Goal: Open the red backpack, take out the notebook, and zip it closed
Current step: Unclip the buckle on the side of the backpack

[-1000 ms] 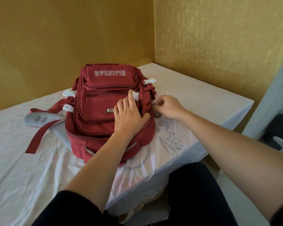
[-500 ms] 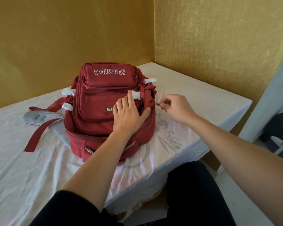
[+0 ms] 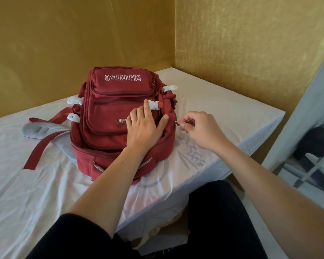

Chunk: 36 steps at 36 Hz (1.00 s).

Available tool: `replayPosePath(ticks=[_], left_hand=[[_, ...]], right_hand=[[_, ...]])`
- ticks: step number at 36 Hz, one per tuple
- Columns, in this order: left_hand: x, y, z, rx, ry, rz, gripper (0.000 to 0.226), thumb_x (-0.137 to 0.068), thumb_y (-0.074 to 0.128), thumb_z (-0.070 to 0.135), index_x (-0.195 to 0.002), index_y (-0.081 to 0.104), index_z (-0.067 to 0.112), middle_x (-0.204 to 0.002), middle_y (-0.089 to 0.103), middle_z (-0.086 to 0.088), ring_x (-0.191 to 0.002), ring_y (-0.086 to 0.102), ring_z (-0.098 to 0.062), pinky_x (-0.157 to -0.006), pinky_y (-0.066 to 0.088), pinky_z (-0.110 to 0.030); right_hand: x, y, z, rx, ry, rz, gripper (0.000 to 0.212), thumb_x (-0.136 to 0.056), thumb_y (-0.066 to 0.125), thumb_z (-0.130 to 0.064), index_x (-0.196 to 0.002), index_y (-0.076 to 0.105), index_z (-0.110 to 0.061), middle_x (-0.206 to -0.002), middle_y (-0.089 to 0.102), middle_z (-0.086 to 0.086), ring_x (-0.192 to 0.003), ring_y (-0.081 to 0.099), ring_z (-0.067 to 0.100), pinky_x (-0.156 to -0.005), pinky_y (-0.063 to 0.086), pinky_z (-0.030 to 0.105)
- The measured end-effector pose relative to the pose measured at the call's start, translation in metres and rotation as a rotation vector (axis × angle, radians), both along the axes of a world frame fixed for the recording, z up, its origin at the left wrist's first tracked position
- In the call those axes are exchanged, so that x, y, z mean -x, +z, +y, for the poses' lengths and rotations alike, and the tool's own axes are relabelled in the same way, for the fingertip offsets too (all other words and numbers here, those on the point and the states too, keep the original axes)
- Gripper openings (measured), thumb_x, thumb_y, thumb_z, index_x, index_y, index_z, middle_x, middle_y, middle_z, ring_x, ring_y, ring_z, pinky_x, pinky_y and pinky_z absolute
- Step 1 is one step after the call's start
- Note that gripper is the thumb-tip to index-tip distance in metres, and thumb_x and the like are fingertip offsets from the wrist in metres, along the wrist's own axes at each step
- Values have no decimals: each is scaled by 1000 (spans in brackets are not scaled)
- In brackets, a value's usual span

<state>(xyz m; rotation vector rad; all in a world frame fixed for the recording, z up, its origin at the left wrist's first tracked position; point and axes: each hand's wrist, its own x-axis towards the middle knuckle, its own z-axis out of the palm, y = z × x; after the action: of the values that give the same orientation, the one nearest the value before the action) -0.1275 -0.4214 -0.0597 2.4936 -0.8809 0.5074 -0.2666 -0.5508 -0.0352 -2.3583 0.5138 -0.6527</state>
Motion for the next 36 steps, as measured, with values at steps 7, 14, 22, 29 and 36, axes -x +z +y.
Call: replayPosePath(ticks=[7,14,22,29,36], left_hand=[[-1,0,1,-1,-10,6,94,-96,44,71,-162,24,7,-152,48,-16,-142,40,-36,-117,29,-50],[0,2,1,11,-23,50,95,-95,44,71,-163,21,9,-155,44,-13,-145,35,-35,-119,26,-49],[16,22,15,29,-87,145,71,-97,58,47,-157,36,16,-153,45,-8,-143,34,-35,-115,30,-52],[48,36,56,83,-238,152,29,-99,55,18,-123,70,19,-129,65,1,-122,56,-25,-104,45,-48],[78,28,80,193,-325,194,27,-93,70,27,-119,72,23,-111,73,8,-102,68,-14,-91,54,-41]], right_hand=[[14,-5,17,12,-8,-24,9,-97,67,-18,-93,75,-17,-84,74,-8,-77,66,2,-65,45,9],[28,-1,35,-17,24,-25,6,-96,69,-20,-93,75,-19,-80,69,-13,-70,59,-4,-63,39,6],[41,6,53,-35,34,-39,8,-96,70,-22,-98,77,-18,-86,74,-10,-78,66,2,-67,44,8],[48,5,59,-68,13,-88,12,-96,69,-22,-103,78,-18,-92,76,-12,-84,68,-1,-73,48,8],[50,5,70,-76,-23,-143,7,-96,69,-21,-98,76,-20,-85,72,-19,-83,68,-1,-73,52,14]])
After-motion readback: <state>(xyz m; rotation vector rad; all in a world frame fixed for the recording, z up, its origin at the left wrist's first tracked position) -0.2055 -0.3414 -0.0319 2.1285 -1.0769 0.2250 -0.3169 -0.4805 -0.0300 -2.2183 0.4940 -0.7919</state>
